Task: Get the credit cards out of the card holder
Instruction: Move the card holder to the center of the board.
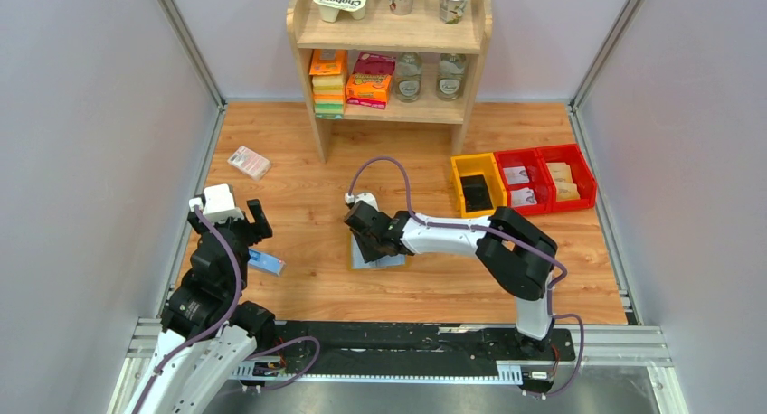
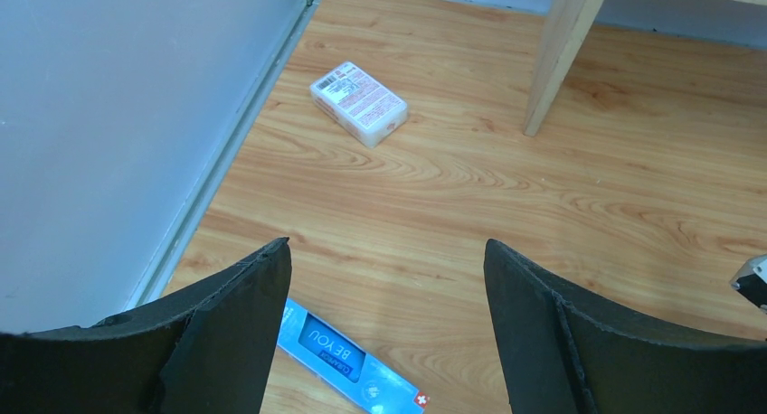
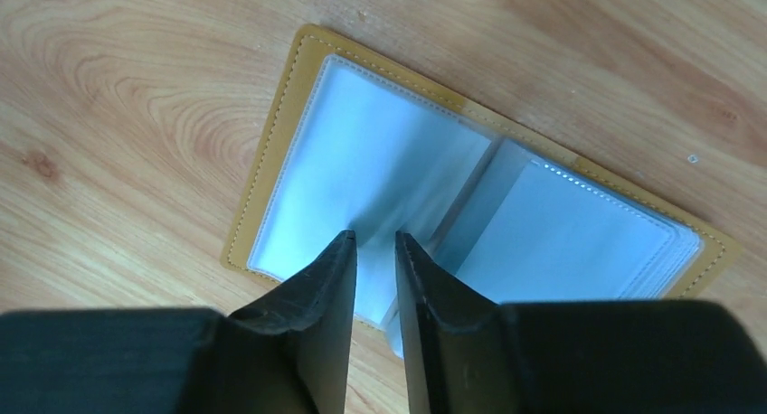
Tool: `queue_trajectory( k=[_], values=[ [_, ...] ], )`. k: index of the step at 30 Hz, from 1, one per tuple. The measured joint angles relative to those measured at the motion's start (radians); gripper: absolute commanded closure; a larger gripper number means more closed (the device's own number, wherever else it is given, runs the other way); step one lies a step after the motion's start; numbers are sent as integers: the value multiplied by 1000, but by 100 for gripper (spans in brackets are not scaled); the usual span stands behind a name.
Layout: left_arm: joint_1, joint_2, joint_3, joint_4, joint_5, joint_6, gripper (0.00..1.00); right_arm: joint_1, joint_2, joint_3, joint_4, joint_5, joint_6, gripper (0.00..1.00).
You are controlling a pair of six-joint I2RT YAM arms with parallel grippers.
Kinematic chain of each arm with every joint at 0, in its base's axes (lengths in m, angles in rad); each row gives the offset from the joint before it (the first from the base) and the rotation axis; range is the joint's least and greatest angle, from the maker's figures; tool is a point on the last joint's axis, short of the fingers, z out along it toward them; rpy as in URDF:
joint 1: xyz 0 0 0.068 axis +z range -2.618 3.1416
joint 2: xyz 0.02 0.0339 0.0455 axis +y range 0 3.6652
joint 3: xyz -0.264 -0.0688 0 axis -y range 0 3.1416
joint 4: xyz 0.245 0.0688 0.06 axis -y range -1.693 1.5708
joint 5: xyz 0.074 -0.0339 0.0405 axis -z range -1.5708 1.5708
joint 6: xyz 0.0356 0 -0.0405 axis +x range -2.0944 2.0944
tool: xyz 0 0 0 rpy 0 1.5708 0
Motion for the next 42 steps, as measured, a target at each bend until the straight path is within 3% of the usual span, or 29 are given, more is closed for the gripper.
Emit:
queue_trajectory(
  k=[2,10,18,28,42],
  values=[
    [0,0,0,0,0,0,15,-13,-8,-16,17,-16,-5,70],
    [0,0,0,0,0,0,15,-23,-23,-24,33,-61,-23,36],
    [0,0,0,0,0,0,15,9,-23,94,-82,-15,7,24],
    [0,0,0,0,0,0,15,10,54,144,-145,13,33,27],
    [0,0,0,0,1,0,15,-49,29,62,-89,-35,64,56]
  ],
)
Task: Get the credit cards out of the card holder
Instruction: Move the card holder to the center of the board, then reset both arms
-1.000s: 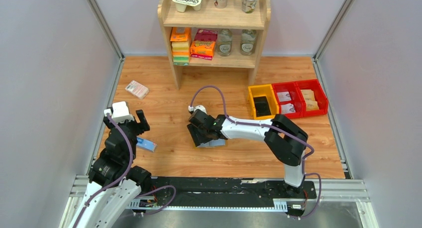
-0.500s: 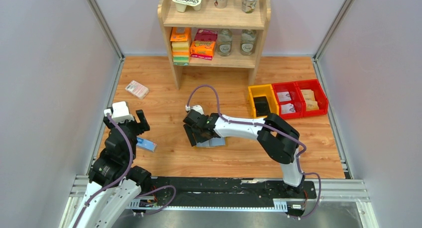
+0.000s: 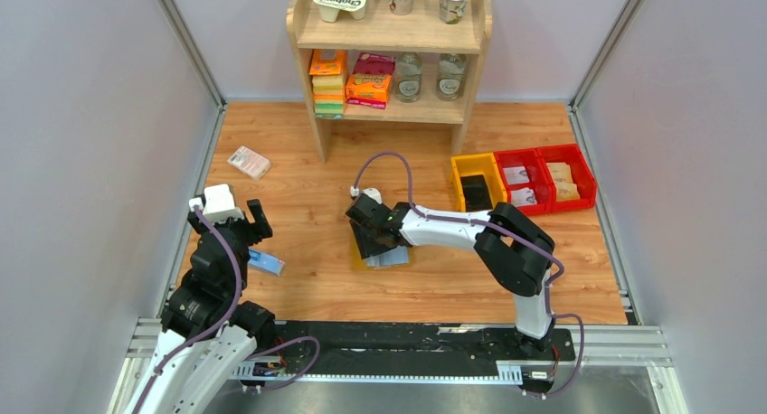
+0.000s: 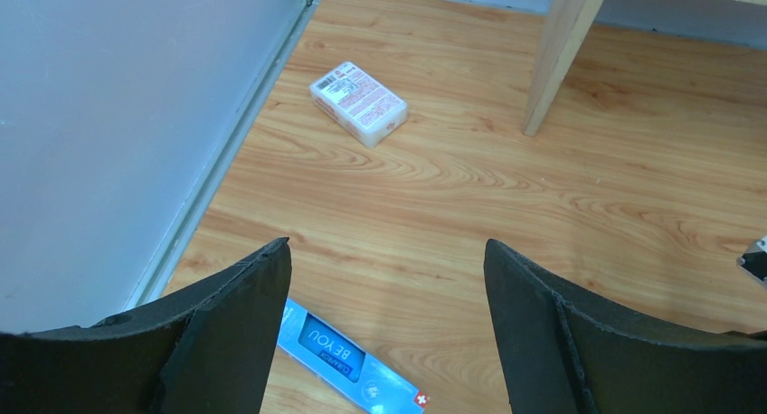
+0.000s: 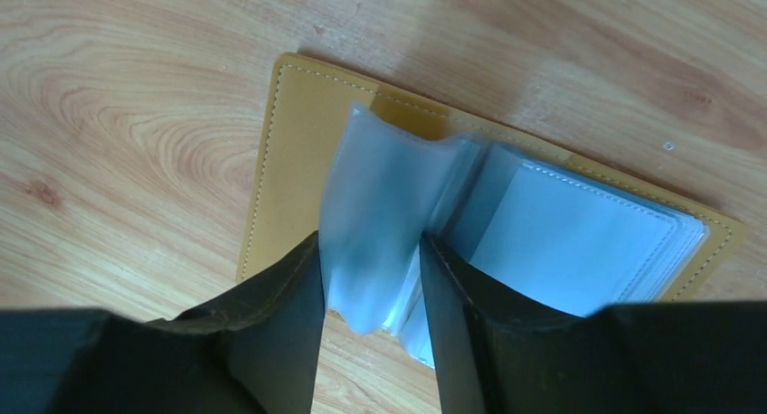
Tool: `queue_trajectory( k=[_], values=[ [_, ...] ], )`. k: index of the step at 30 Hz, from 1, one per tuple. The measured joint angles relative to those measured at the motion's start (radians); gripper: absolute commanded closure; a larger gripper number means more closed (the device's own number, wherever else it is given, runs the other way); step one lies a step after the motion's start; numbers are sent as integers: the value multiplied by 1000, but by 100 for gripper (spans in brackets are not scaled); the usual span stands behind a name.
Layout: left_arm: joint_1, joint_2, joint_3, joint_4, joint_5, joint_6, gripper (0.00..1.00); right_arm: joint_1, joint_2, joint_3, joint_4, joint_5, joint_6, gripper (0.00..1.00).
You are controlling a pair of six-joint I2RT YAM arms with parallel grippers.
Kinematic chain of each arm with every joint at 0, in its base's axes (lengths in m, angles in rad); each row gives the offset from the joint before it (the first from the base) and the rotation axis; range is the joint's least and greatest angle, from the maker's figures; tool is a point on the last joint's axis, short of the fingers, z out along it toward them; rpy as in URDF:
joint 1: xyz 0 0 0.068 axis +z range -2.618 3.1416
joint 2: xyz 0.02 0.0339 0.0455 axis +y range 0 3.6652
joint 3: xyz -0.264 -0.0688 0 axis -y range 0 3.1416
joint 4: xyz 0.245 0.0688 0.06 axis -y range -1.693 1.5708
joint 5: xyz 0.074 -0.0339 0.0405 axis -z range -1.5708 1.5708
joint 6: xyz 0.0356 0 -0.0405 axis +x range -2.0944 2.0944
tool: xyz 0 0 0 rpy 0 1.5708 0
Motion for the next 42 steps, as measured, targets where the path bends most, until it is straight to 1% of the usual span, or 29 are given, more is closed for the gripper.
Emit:
queue_trajectory(
  k=[4,8,13,15,19,21,24,25,27,30,34,42],
  values=[
    [0,0,0,0,0,0,15,-15,-21,-36,34,-20,-5,62],
    [0,0,0,0,0,0,15,-31,-27,-44,42,-43,-27,63],
    [0,0,0,0,0,0,15,-74,-27,-39,49,-52,-101,53],
    [0,0,0,0,0,0,15,-105,-27,-29,43,-44,-133,46],
    [0,0,0,-1,-2,-1,15,-173,-36,16,26,-32,-180,27],
    [0,0,0,-4,-3,-3,15,-203,-63,25,25,-21,-196,20],
    [0,0,1,-12,-7,-8,15,-247,-137,25,14,6,-206,4],
    [0,0,2,-20,-9,-13,15,-264,-171,24,11,20,-209,0],
    [0,0,7,-37,-10,-24,15,-294,-254,12,9,57,-209,0],
    [0,0,33,-78,-17,-37,14,-341,-423,-49,10,139,-211,0],
    [0,-3,96,-135,-42,-41,14,-392,-725,-175,-2,296,-215,0],
    [0,-103,207,-258,-111,-49,14,-397,-1320,-413,-42,649,-257,0]
  ],
)
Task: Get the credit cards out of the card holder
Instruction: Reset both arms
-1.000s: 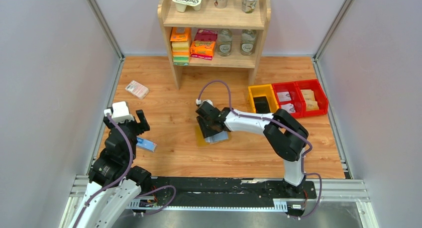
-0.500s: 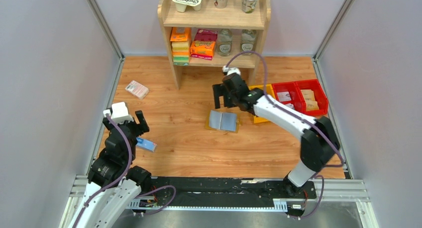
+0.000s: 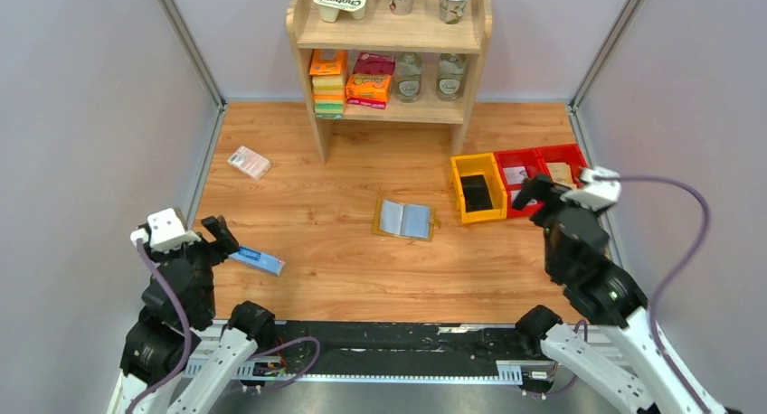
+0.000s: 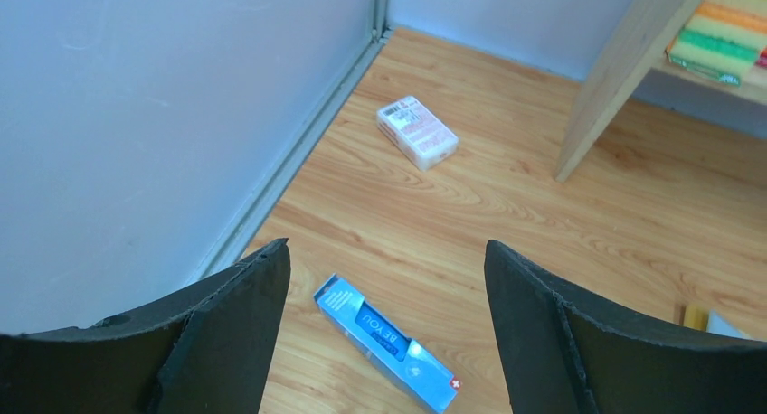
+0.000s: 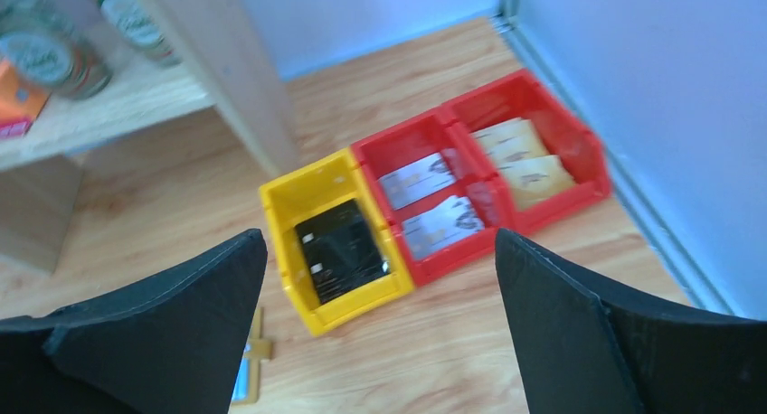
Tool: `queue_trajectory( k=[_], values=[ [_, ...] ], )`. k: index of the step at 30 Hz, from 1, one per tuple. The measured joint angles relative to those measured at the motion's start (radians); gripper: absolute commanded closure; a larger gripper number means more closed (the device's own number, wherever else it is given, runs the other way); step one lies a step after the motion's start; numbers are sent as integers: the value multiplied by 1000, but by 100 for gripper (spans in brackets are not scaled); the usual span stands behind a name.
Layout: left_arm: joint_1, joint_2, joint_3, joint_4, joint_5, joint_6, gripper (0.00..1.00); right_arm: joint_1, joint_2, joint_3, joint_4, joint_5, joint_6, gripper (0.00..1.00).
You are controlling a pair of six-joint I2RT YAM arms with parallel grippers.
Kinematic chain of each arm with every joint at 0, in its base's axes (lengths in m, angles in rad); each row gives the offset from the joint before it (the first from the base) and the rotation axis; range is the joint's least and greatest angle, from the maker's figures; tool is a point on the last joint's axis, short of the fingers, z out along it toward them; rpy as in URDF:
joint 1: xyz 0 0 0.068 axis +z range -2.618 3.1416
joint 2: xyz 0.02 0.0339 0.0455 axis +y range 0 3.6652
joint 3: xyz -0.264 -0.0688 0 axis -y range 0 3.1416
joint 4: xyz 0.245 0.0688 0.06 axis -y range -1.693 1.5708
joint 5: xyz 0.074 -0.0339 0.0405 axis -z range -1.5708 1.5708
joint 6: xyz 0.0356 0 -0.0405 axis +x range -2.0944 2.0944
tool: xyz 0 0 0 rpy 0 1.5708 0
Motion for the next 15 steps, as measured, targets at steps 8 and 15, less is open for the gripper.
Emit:
queue_trajectory(
  k=[8,15],
  values=[
    [0,-181,9,-24,-76,34,14,0,-486,-104,-79,211,-60,0],
    [0,-219,-8,-22,-164,37,13,0,-624,-154,-87,299,-117,0]
  ],
)
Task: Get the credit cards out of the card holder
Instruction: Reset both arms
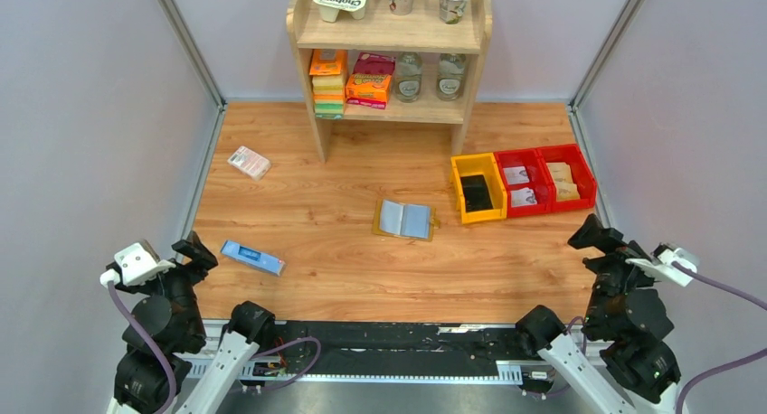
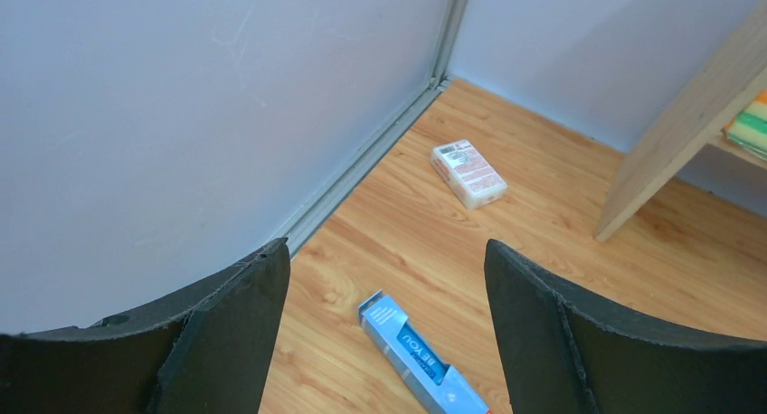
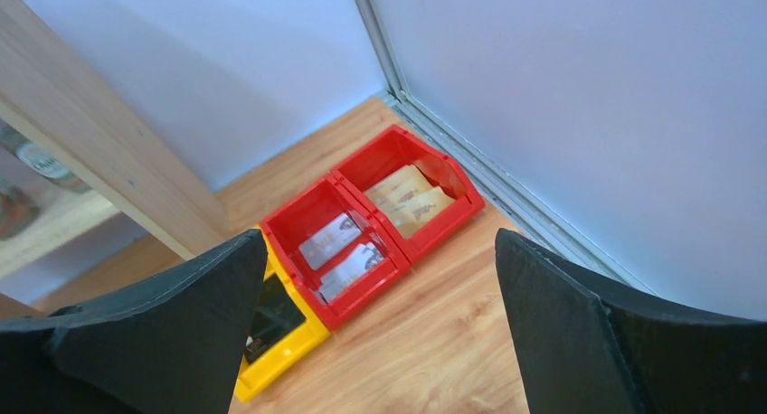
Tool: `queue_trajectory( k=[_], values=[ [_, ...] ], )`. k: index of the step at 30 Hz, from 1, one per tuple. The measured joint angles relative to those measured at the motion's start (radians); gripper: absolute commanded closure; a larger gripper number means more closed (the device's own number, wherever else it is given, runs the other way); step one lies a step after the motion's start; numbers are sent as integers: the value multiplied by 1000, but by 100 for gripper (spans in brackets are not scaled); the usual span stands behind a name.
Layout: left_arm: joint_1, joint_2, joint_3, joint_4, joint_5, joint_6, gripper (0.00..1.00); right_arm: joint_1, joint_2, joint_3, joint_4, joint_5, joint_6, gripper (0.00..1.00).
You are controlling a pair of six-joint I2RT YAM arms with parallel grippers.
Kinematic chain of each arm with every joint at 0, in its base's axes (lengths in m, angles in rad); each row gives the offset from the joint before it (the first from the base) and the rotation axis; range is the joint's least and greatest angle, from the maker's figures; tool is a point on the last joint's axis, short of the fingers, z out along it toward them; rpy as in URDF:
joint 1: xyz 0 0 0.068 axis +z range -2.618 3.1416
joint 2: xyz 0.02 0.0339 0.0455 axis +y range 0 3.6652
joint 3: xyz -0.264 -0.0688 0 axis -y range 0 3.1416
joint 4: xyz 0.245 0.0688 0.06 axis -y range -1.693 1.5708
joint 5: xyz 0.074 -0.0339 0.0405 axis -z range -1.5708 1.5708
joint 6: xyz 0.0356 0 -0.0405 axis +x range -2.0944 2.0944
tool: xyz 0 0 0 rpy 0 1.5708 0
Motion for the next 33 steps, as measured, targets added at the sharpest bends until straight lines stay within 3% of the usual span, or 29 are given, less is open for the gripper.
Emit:
queue_trajectory(
  k=[7,33],
  values=[
    [0,0,-19,-22,-55,-36,12,0,0,-78,-33,4,0,0],
    [0,0,-50,-56,-100,-109,12,0,0,-121,-50,178,95,0]
  ],
)
